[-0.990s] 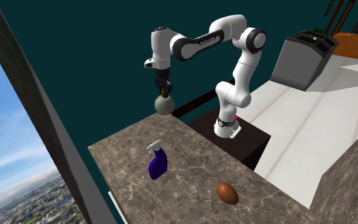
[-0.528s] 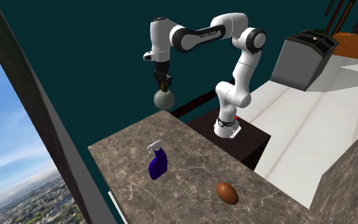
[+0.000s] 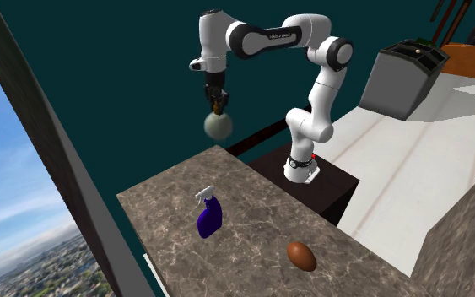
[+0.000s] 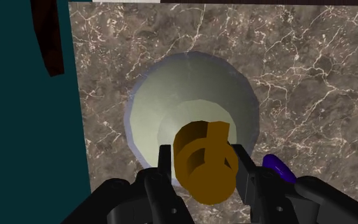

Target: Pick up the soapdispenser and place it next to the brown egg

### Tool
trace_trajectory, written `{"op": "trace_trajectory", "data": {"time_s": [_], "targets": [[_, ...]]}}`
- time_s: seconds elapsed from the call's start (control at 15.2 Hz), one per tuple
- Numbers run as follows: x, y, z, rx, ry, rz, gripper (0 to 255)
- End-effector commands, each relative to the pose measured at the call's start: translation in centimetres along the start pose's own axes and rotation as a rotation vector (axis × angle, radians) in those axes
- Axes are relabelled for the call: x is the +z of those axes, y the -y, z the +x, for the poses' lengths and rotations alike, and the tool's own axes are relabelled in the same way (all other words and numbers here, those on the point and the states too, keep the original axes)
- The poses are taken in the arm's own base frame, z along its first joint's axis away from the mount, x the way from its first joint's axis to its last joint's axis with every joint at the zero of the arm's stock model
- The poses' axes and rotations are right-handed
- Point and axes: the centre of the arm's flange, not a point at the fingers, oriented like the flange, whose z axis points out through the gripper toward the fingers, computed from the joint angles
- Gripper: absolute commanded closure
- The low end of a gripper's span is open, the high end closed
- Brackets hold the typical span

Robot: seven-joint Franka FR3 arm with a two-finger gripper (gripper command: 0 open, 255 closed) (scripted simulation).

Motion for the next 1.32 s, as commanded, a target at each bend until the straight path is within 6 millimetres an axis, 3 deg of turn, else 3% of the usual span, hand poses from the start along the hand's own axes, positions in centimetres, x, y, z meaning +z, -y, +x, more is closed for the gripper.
{"op": "trace_trajectory", "data": {"time_s": [0.0,1.25], "targets": [[-0.3,1.8,0.6,0.0,0.0,0.0,255],[-0.7,25.7,8.3,0.0,0.0,0.0,255]]}}
